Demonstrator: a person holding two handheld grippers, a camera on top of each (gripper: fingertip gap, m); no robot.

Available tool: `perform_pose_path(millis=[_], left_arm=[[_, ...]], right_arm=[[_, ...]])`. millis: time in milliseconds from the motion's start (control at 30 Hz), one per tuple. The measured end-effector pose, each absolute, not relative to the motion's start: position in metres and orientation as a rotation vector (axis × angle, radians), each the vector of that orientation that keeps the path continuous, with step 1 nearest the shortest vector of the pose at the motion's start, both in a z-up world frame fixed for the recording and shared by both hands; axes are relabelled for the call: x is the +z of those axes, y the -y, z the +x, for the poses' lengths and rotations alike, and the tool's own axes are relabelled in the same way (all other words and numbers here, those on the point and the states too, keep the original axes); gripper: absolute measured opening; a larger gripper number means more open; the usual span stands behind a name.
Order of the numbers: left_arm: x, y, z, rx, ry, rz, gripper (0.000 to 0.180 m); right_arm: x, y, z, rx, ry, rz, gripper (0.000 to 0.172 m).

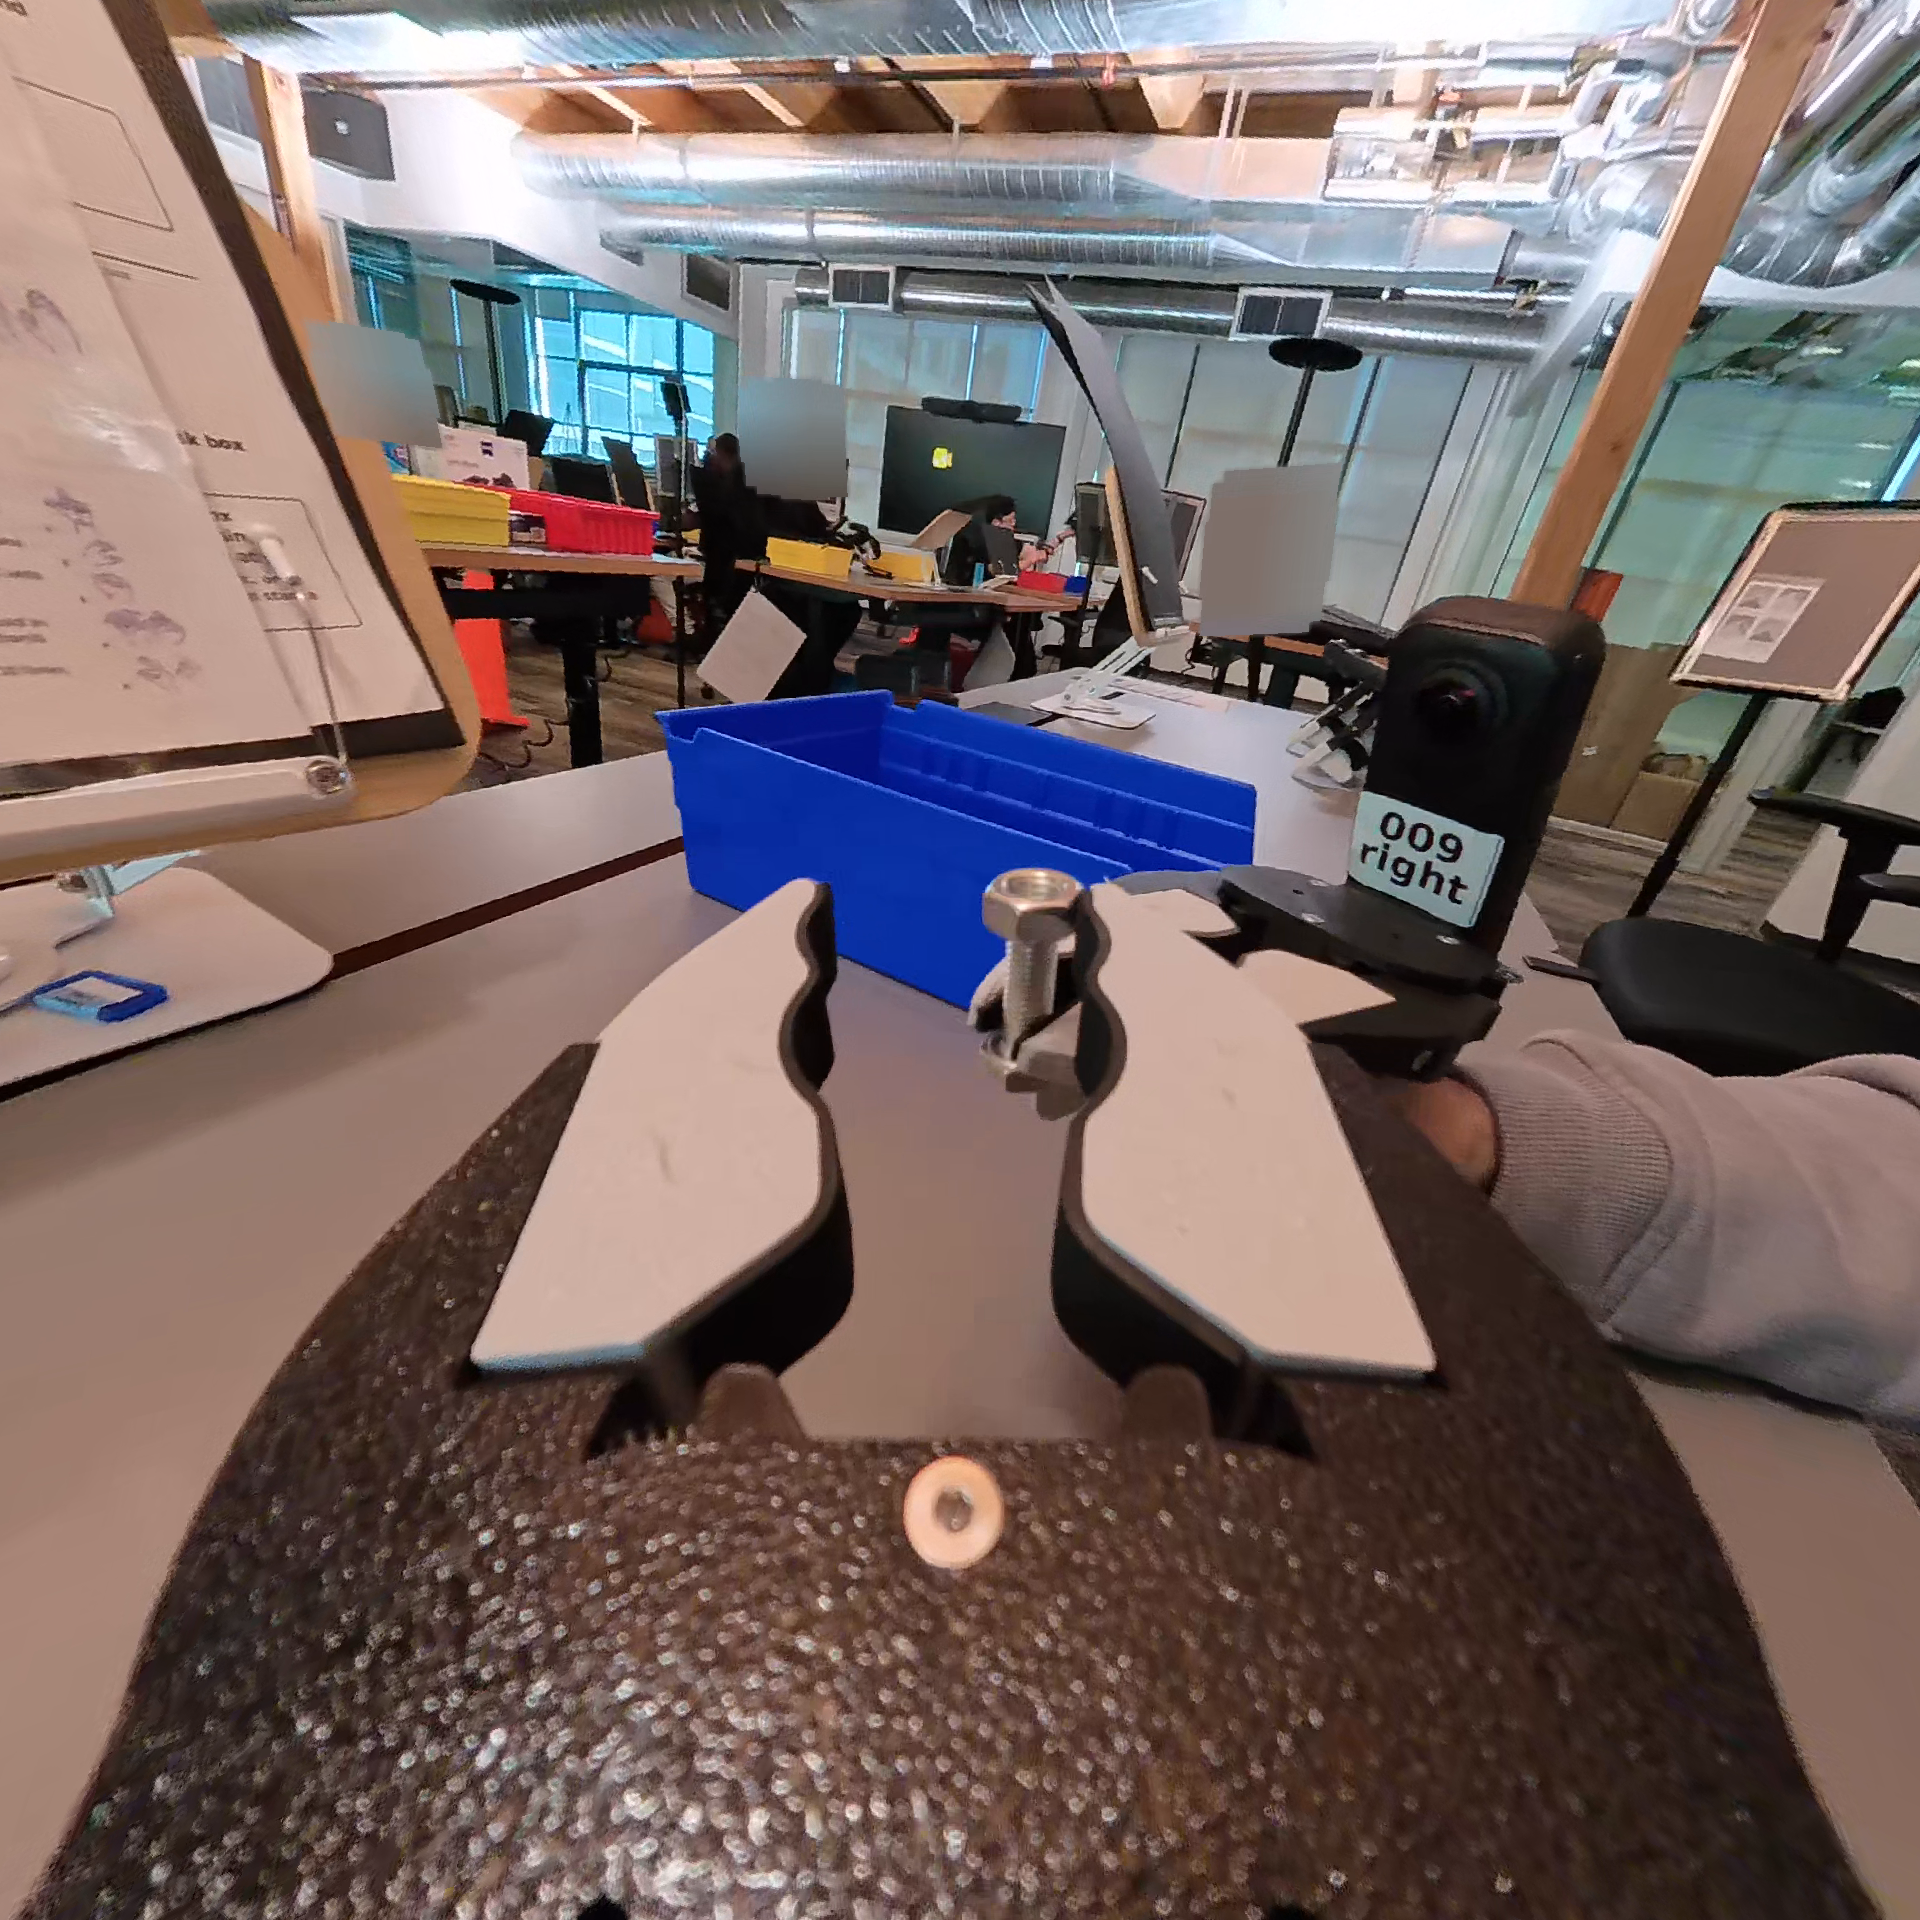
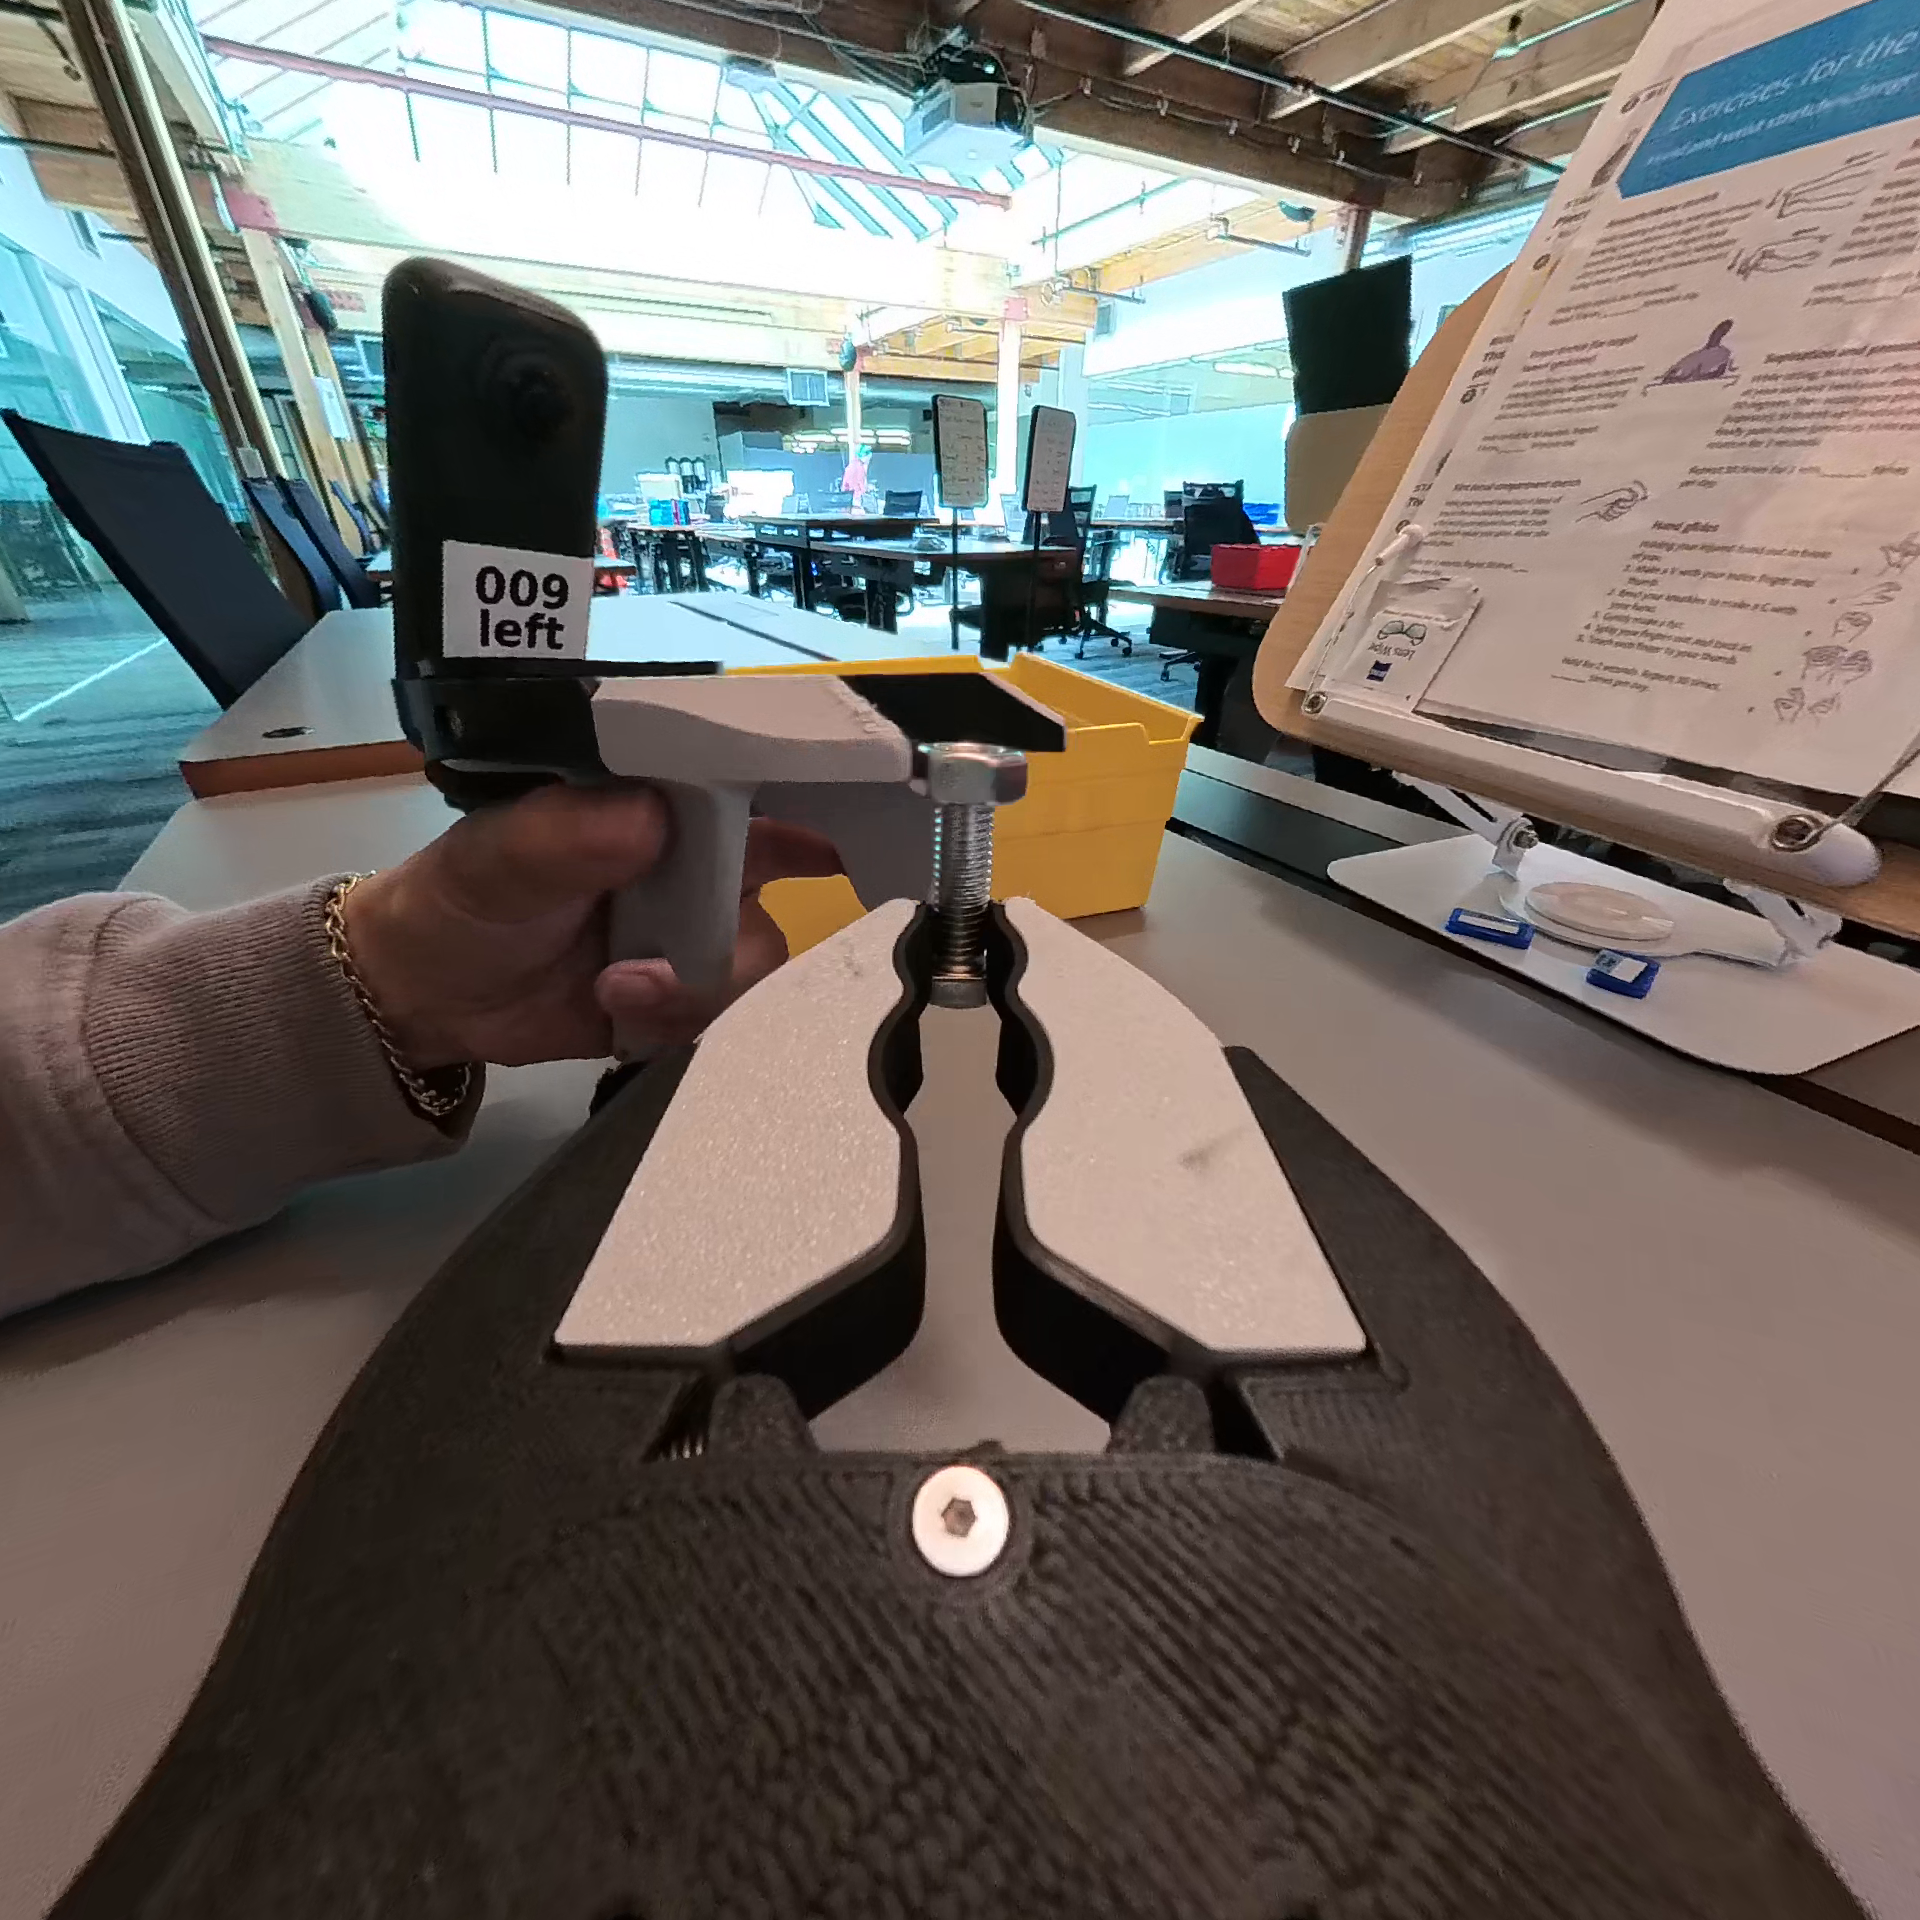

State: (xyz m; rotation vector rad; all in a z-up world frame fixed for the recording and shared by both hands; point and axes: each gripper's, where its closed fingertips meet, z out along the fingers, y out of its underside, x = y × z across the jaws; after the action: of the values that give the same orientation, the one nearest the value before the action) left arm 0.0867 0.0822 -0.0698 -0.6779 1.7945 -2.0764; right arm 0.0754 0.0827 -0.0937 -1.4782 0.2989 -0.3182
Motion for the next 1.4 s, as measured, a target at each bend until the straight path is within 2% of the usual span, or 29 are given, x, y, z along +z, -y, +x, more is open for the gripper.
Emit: perform_pose_path(millis=[133, 333, 700, 900, 1133, 1233, 1400], left_arm=[[-0.073, -0.095, 0.094, -2.026, -1.779, -0.721, 0.042], [-0.063, -0.076, 0.081, -2.162, -1.769, -0.661, 0.047], [-0.076, -0.100, 0.100, -1.990, -1.745, -0.750, 0.048], [-0.061, -0.083, 0.086, -2.173, -1.717, -0.706, 0.051], [-0.072, -0.084, 0.094, -2.077, -1.749, -0.747, 0.053], [-0.074, -0.101, 0.103, -2.025, -1.706, -0.811, 0.048], [-0.063, -0.092, 0.093, -2.139, -1.687, -0.759, 0.050]], right_arm=[[-0.090, -0.079, 0.078, -0.298, -0.319, -1.449, 0.009], [-0.093, -0.083, 0.075, -0.297, -0.305, -1.466, 0.009], [-0.088, -0.077, 0.079, -0.277, -0.337, -1.429, 0.009], [-0.092, -0.083, 0.074, -0.304, -0.305, -1.465, 0.009], [-0.092, -0.081, 0.078, -0.313, -0.324, -1.460, 0.009], [-0.088, -0.076, 0.081, -0.287, -0.349, -1.425, 0.009], [-0.091, -0.078, 0.080, -0.305, -0.343, -1.446, 0.009]])
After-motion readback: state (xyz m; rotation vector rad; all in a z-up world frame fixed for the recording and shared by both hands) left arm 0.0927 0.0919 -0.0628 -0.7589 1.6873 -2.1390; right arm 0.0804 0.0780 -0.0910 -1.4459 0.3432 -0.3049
